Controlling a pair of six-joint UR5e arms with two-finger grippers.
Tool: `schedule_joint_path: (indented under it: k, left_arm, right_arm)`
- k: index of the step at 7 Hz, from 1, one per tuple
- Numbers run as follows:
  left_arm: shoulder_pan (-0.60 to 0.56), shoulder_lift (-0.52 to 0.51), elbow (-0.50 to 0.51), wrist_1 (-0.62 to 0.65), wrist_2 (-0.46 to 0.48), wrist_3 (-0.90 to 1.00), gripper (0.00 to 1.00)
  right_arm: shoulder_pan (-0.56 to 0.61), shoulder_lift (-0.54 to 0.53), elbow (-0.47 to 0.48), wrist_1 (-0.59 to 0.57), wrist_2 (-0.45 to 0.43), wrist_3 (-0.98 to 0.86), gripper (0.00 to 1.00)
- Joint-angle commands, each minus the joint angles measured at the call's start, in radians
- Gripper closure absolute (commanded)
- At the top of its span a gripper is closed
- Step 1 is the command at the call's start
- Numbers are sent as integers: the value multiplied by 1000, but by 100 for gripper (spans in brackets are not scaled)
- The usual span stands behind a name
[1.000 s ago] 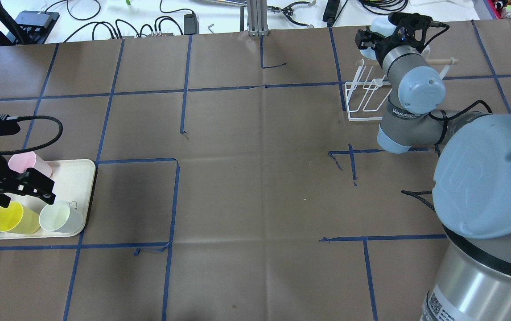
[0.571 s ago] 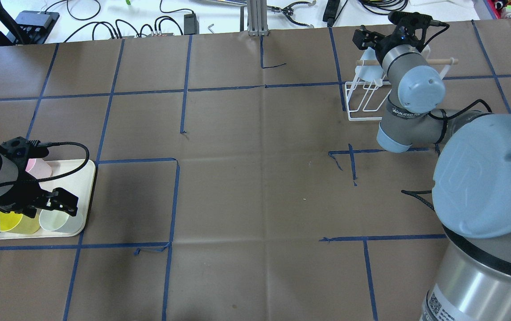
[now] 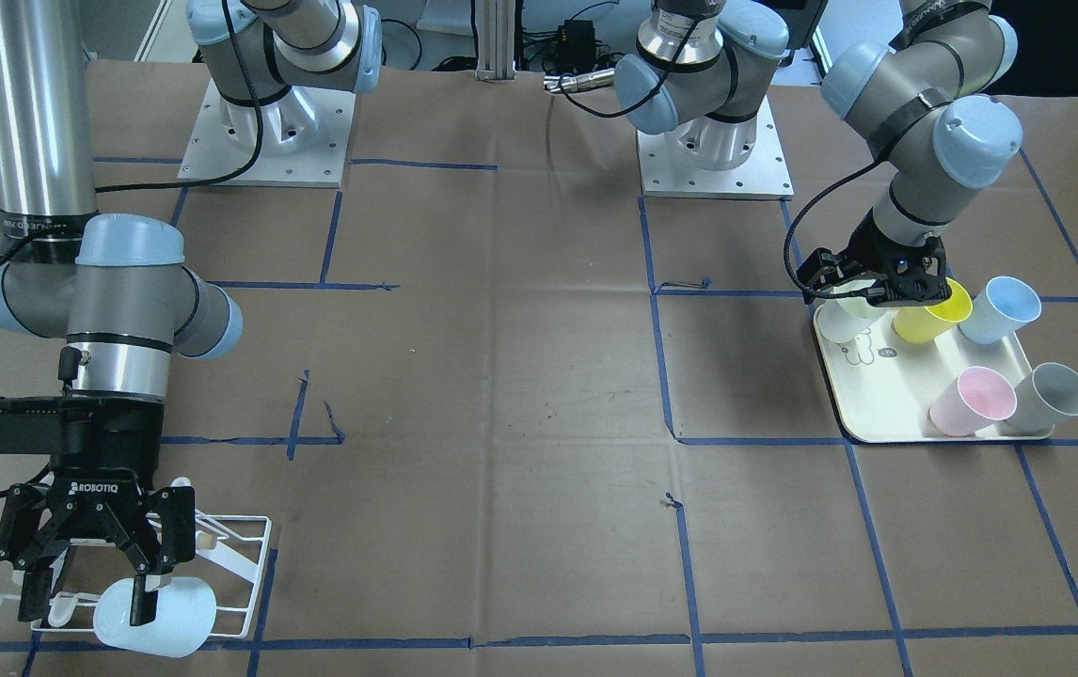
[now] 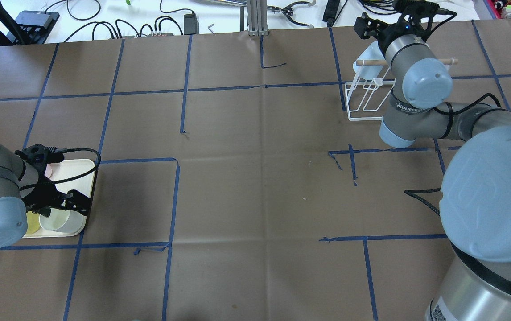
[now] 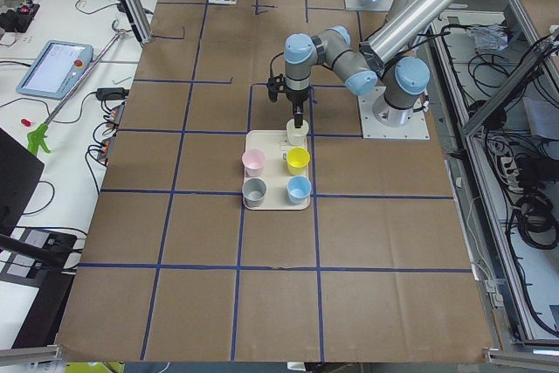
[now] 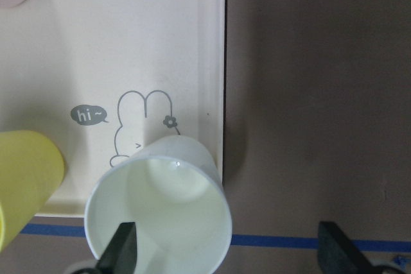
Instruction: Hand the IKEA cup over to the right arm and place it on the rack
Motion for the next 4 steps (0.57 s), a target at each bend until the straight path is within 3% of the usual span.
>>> schedule_joint_path:
  k: [1, 3, 4]
  left_arm:
    - [1, -21, -1, 7, 1, 11, 2]
    - [1, -19, 5, -2, 10, 33, 66]
    - [3, -17, 6, -4, 12, 31, 91]
  right_arm:
    - [51, -114, 34, 4, 5, 63, 0]
    - [88, -243, 118, 1, 7, 134, 0]
    - [119, -325, 184, 2, 13, 212, 0]
